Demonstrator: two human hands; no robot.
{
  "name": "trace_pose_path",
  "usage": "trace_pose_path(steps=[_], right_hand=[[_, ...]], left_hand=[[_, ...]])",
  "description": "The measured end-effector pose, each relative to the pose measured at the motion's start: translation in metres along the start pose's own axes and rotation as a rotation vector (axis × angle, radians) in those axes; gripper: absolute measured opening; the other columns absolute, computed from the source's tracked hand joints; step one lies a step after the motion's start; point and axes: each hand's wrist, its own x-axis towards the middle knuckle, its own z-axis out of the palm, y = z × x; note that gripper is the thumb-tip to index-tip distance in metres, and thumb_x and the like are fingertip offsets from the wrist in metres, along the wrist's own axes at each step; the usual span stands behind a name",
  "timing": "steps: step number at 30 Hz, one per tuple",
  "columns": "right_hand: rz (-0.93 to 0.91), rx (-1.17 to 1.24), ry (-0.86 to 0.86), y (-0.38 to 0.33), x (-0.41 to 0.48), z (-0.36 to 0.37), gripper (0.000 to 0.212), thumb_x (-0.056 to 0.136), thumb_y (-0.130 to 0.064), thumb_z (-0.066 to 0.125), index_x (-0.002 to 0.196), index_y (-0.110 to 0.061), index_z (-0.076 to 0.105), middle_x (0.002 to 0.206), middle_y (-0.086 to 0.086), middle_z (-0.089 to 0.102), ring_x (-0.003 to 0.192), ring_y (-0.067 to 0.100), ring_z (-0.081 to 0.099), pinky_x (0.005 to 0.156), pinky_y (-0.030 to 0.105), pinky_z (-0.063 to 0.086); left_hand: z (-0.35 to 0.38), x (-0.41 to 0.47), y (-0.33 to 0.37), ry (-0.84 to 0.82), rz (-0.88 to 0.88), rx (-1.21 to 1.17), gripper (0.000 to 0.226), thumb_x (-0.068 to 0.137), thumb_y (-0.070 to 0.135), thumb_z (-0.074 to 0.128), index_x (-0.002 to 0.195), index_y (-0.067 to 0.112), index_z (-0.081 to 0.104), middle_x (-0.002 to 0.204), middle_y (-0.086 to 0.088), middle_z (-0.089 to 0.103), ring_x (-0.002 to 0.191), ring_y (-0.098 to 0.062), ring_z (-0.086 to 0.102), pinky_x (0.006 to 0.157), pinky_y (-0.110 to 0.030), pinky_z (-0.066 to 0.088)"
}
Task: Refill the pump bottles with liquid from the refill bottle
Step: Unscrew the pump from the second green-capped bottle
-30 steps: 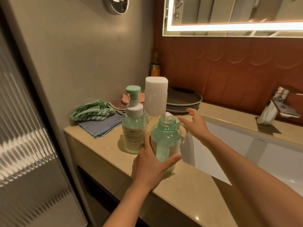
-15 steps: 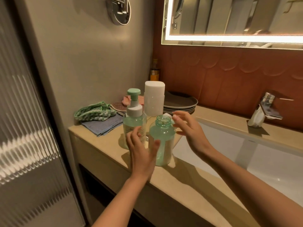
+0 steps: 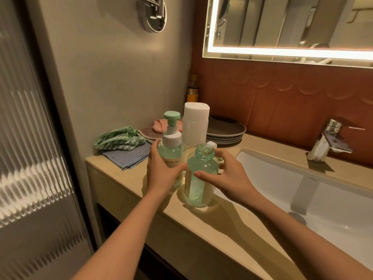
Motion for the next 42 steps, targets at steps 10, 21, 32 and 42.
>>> trace_pose_path(steps=[10, 21, 32, 42], right_hand=[[0.058, -0.039, 0.077, -0.002, 0.015, 0.029, 0.088, 0.059, -0.053, 0.081, 0.129, -0.017, 0.043, 0.130, 0.000, 0.053, 0.115, 0.013, 0.050, 0.096, 0.035, 0.048], [0.080, 0.073, -0.052, -0.007, -0.001, 0.003, 0.093, 0.063, -0.034, 0.084, 0.139, -0.022, 0.032, 0.134, -0.001, 0.048, 0.114, 0.011, 0.048, 0.093, 0.026, 0.043], [0.020, 0.298, -0.167, -0.015, -0.013, -0.079, 0.027, 0.080, -0.026, 0.058, 0.106, -0.024, 0.064, 0.105, -0.002, 0.069, 0.102, 0.013, 0.064, 0.090, 0.031, 0.050], [-0.041, 0.078, -0.273, -0.022, -0.003, -0.064, 0.039, 0.066, -0.053, 0.064, 0.103, -0.043, 0.056, 0.107, -0.022, 0.061, 0.099, -0.005, 0.055, 0.079, 0.015, 0.044]], left_hand=[[-0.051, -0.012, 0.009, 0.161, 0.098, -0.004, 0.087, 0.061, 0.015, 0.085, 0.133, 0.022, 0.035, 0.128, 0.000, 0.049, 0.117, -0.018, 0.048, 0.090, -0.027, 0.039], [-0.041, -0.076, 0.050, -0.036, 0.185, -0.160, 0.085, 0.049, 0.046, 0.082, 0.120, 0.047, 0.035, 0.121, 0.016, 0.050, 0.113, -0.004, 0.052, 0.091, -0.026, 0.046], [0.027, -0.106, 0.040, -0.196, 0.120, -0.183, 0.084, 0.059, 0.026, 0.087, 0.124, 0.040, 0.036, 0.117, 0.024, 0.045, 0.106, 0.018, 0.043, 0.081, -0.004, 0.040], [0.045, -0.101, 0.033, -0.250, 0.129, -0.126, 0.095, 0.052, 0.052, 0.080, 0.131, 0.048, 0.028, 0.134, 0.014, 0.044, 0.125, -0.006, 0.044, 0.095, -0.032, 0.049]])
